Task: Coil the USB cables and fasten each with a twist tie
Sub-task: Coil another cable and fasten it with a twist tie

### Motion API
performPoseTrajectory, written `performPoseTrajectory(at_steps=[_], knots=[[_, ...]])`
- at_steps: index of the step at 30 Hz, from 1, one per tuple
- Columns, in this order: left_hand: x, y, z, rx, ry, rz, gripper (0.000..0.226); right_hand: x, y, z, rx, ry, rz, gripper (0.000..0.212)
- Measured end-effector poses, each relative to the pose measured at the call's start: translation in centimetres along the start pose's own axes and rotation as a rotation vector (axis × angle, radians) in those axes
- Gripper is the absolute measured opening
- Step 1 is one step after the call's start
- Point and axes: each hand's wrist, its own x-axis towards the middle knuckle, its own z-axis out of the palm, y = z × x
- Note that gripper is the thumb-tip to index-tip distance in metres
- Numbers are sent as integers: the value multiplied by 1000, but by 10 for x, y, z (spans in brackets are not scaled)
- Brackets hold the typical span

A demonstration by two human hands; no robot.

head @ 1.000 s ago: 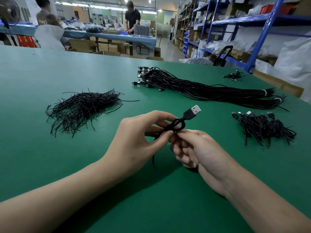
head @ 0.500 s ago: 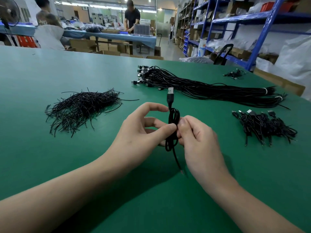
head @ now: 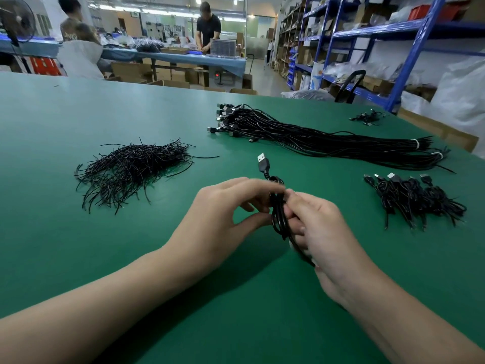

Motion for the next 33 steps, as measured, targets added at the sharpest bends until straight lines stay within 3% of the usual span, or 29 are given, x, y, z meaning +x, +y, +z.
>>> performPoseTrajectory(at_steps=[5, 10, 12, 14, 19, 23, 27, 31, 33], knots=[[1, -2, -7, 137, 22, 29, 27, -2, -2, 0, 41, -67, 28, 39], [6, -2, -8, 216, 58, -4, 32, -3, -2, 5, 132, -128, -20, 37], [6, 0, -8, 108, 67, -69, 26, -2, -1, 6, 87, -87, -96, 42], [6, 3, -6, -64, 42, -186, 15, -3, 0, 5, -119, -17, -279, 38], [6, 11, -1, -503, -30, -443, 34, -7, -2, 3, -404, 140, -643, 38], [4, 13, -2, -800, -83, -559, 28, -6, -5, -1, -648, 205, -763, 38], [1, 2, 1, -771, -13, -507, 23, -2, -2, -1, -503, 123, -510, 43], [-2, -6, -3, -380, -108, -269, 42, 2, -1, -4, -134, -38, -113, 41], [-2, -7, -5, -168, -82, -175, 49, 2, -2, -5, -12, -106, -19, 40]])
